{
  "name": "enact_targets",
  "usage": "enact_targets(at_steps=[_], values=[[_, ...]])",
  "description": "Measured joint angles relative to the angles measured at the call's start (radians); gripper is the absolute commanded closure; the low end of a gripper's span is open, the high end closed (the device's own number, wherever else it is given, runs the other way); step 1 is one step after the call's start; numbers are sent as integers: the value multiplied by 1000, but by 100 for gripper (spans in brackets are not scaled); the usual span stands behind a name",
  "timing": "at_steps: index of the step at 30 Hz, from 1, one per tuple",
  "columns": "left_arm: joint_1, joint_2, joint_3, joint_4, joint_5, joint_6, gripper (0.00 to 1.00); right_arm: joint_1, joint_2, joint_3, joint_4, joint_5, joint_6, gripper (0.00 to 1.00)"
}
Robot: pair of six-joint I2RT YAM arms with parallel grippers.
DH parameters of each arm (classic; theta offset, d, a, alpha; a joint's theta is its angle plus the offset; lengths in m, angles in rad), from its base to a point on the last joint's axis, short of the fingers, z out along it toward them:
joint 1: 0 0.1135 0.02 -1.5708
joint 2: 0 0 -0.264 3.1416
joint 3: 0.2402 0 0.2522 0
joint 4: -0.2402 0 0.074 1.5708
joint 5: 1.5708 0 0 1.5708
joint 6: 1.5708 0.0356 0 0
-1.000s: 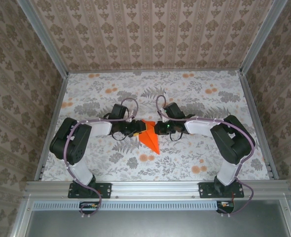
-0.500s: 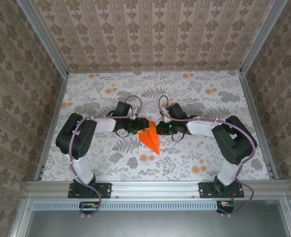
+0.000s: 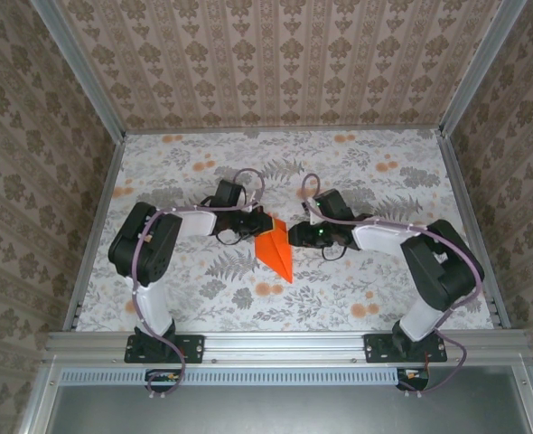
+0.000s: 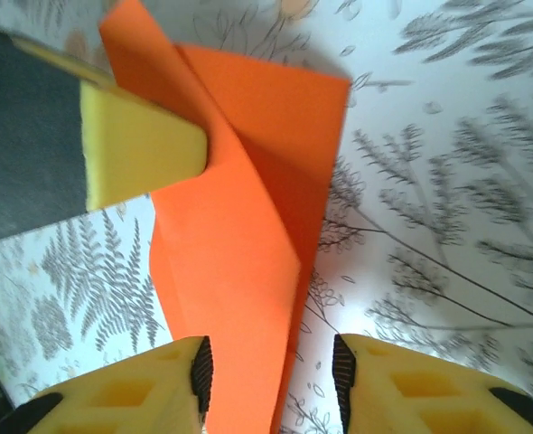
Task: Fold a paper plane with a square sheet of paper (fold left side to right side)
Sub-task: Turn over the paper at the center of the table.
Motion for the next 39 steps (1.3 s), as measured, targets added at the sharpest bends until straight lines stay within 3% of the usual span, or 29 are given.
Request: enact_targets(at_steps=[4,8,18,30,39], values=[[3,-58,1,-28,-1,8,100,-67,-108,-63,42,-43,32,19],[15,-133,31,-54,-3,15,100,-134,-187,-113,77,-131,66,0],[48,-238,150,-87,-1,15,100,-154,-296,-212,203,-317,174,0],[48,-272,197,-80,41,-22,100,-66,-188,-235,426,-392,281,1],[48,-277,197,-69,61,-51,100,-37,-111,-203,581,-421,367,22]])
